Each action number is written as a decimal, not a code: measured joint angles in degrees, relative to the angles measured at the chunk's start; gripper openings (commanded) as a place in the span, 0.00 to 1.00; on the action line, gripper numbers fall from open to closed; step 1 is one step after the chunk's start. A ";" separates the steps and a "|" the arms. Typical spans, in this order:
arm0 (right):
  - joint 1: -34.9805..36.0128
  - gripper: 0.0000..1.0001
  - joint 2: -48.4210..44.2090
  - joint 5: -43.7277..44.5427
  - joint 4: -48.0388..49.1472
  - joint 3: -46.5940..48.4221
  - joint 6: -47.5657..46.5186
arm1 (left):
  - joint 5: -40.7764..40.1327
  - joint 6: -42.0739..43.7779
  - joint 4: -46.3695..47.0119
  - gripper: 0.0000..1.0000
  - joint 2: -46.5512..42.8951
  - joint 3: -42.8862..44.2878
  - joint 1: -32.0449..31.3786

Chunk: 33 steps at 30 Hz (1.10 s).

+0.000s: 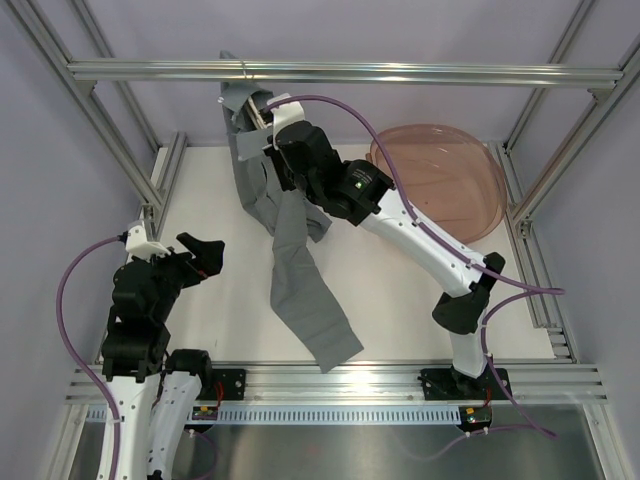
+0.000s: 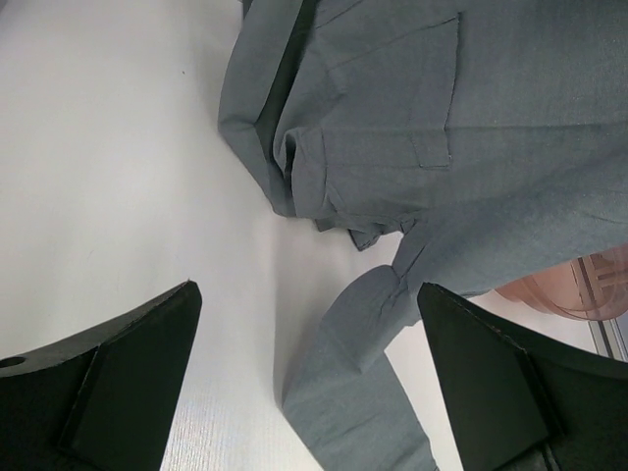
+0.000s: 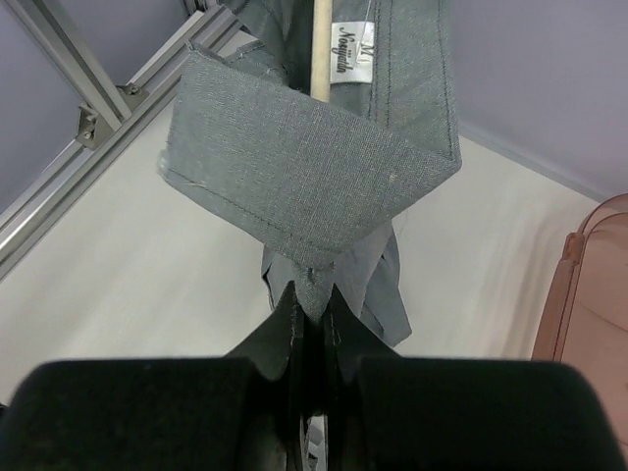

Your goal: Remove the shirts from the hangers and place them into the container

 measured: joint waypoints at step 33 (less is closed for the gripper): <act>3.72 0.00 -28.13 -7.06 4.52 -32.22 0.31 | 22.29 -1.60 19.85 0.89 6.99 9.53 0.00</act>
